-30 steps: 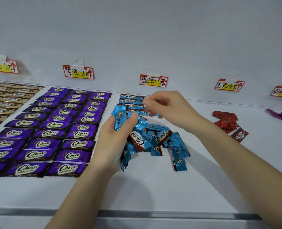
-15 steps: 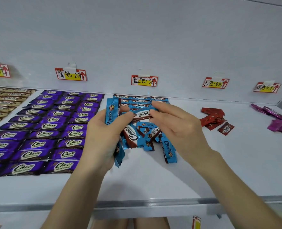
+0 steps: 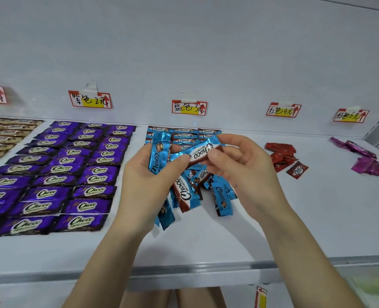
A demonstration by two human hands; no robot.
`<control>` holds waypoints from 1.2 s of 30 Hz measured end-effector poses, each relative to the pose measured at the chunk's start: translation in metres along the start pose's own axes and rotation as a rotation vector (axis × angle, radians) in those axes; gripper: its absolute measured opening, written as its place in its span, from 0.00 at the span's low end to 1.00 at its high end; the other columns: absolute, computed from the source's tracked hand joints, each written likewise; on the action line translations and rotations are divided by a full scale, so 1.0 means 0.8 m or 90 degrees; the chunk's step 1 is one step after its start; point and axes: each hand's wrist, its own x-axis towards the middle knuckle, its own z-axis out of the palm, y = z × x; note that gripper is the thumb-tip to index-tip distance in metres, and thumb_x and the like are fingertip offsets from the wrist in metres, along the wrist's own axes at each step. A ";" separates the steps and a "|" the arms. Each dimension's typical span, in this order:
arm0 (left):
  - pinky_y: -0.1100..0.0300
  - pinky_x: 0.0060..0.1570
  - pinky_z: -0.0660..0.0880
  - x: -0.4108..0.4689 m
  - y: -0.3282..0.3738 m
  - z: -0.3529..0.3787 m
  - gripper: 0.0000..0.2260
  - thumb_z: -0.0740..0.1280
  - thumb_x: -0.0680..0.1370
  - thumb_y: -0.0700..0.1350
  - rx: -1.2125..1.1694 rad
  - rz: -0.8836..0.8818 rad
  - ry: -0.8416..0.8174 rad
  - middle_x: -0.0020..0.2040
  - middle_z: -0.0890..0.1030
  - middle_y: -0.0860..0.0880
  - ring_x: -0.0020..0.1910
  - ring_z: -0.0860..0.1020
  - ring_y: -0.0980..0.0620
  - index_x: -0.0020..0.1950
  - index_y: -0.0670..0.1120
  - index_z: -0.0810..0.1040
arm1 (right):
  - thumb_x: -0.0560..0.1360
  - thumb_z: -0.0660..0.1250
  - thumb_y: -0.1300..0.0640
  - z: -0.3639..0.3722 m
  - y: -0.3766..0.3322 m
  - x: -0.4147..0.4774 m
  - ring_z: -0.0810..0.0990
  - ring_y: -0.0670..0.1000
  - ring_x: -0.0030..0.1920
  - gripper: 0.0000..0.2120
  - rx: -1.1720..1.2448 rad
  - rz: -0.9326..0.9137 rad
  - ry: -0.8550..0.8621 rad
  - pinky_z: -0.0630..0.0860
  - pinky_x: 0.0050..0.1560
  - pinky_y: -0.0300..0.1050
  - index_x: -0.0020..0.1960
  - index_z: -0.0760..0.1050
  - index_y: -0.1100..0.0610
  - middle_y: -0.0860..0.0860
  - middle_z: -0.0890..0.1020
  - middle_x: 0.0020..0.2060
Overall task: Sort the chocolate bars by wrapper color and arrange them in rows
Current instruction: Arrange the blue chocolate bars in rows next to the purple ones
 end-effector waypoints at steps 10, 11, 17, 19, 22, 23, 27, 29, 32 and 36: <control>0.58 0.32 0.81 0.006 0.011 -0.001 0.04 0.71 0.70 0.42 -0.022 -0.094 -0.087 0.37 0.84 0.46 0.33 0.83 0.51 0.43 0.46 0.79 | 0.68 0.71 0.64 -0.018 -0.035 0.035 0.80 0.41 0.39 0.12 -0.302 -0.084 -0.309 0.77 0.42 0.34 0.44 0.76 0.48 0.43 0.80 0.35; 0.58 0.33 0.80 0.006 0.009 0.002 0.02 0.70 0.72 0.40 -0.025 -0.092 -0.062 0.37 0.84 0.46 0.33 0.83 0.51 0.43 0.46 0.78 | 0.69 0.72 0.63 -0.017 -0.033 0.033 0.80 0.41 0.39 0.11 -0.320 -0.109 -0.271 0.76 0.42 0.34 0.43 0.75 0.48 0.43 0.80 0.36; 0.49 0.39 0.82 0.012 -0.010 0.016 0.03 0.69 0.75 0.40 -0.023 -0.067 0.066 0.39 0.84 0.47 0.37 0.84 0.48 0.42 0.47 0.79 | 0.67 0.70 0.51 -0.013 -0.012 0.008 0.78 0.44 0.43 0.10 -0.645 -0.359 -0.147 0.76 0.45 0.39 0.44 0.82 0.56 0.47 0.82 0.41; 0.47 0.42 0.81 0.014 -0.015 0.019 0.01 0.69 0.75 0.41 -0.019 -0.087 0.056 0.40 0.85 0.47 0.38 0.84 0.47 0.43 0.47 0.79 | 0.68 0.70 0.55 -0.017 -0.005 0.011 0.80 0.49 0.43 0.08 -0.683 -0.396 -0.152 0.78 0.43 0.46 0.44 0.82 0.58 0.51 0.83 0.41; 0.48 0.42 0.81 0.020 -0.018 0.019 0.03 0.69 0.75 0.45 -0.053 -0.160 0.039 0.38 0.85 0.48 0.37 0.84 0.48 0.47 0.47 0.78 | 0.70 0.72 0.58 -0.035 -0.006 0.035 0.77 0.43 0.46 0.05 -0.575 -0.209 -0.183 0.73 0.48 0.32 0.46 0.82 0.54 0.48 0.83 0.45; 0.50 0.40 0.82 0.022 -0.019 0.017 0.04 0.69 0.75 0.45 -0.070 -0.181 0.041 0.37 0.85 0.48 0.37 0.84 0.49 0.47 0.47 0.77 | 0.70 0.72 0.59 -0.046 -0.003 0.050 0.77 0.42 0.46 0.06 -0.556 -0.161 -0.170 0.71 0.47 0.28 0.47 0.81 0.52 0.47 0.82 0.46; 0.57 0.30 0.81 0.028 -0.020 0.012 0.04 0.68 0.75 0.44 -0.120 -0.220 0.055 0.34 0.84 0.48 0.33 0.84 0.51 0.48 0.45 0.76 | 0.71 0.71 0.59 -0.085 0.025 0.116 0.75 0.44 0.49 0.10 -0.632 -0.082 -0.111 0.71 0.50 0.32 0.53 0.80 0.56 0.51 0.81 0.52; 0.59 0.28 0.80 0.029 -0.022 0.011 0.03 0.67 0.76 0.43 -0.125 -0.225 0.061 0.32 0.84 0.48 0.32 0.83 0.51 0.47 0.44 0.76 | 0.72 0.70 0.59 -0.091 0.039 0.137 0.74 0.45 0.48 0.11 -0.689 -0.082 -0.128 0.68 0.43 0.25 0.53 0.80 0.58 0.53 0.81 0.52; 0.59 0.29 0.80 0.032 -0.025 0.009 0.03 0.67 0.75 0.44 -0.120 -0.228 0.071 0.34 0.84 0.48 0.32 0.83 0.51 0.47 0.45 0.77 | 0.72 0.69 0.60 -0.088 0.051 0.154 0.75 0.48 0.50 0.10 -0.743 -0.098 -0.164 0.65 0.40 0.28 0.53 0.80 0.59 0.54 0.81 0.53; 0.55 0.34 0.82 0.036 -0.028 0.006 0.04 0.68 0.75 0.45 -0.110 -0.236 0.089 0.35 0.84 0.48 0.34 0.84 0.51 0.48 0.45 0.77 | 0.74 0.68 0.58 -0.082 0.065 0.160 0.74 0.50 0.55 0.10 -0.809 -0.102 -0.233 0.64 0.47 0.31 0.55 0.79 0.58 0.53 0.80 0.55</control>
